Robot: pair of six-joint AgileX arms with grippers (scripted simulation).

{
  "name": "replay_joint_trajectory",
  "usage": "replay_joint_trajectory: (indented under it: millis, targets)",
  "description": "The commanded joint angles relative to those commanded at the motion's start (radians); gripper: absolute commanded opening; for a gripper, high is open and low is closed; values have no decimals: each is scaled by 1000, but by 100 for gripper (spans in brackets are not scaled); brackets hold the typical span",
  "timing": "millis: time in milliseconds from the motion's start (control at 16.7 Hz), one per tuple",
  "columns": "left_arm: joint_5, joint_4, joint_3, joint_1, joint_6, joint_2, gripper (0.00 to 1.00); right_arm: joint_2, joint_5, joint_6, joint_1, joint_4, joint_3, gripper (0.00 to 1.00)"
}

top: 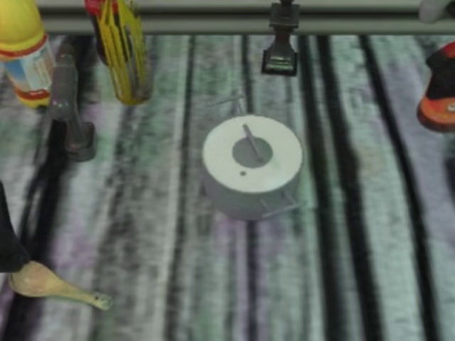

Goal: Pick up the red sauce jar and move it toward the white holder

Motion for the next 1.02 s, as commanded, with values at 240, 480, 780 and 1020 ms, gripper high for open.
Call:
replay_joint_trajectory:
  millis: [240,480,780,1020]
  targets:
    - [0,0,0,0,0,0,100,-23,48,181,57,60,-75,0]
    - [0,0,0,0,0,0,100,-60,120,468,136,148,-187,0]
    - [0,0,0,0,0,0,100,-111,210,815,238,260,-329,0]
    - [0,0,0,0,0,0,100,-135,250,942,284,310,-395,0]
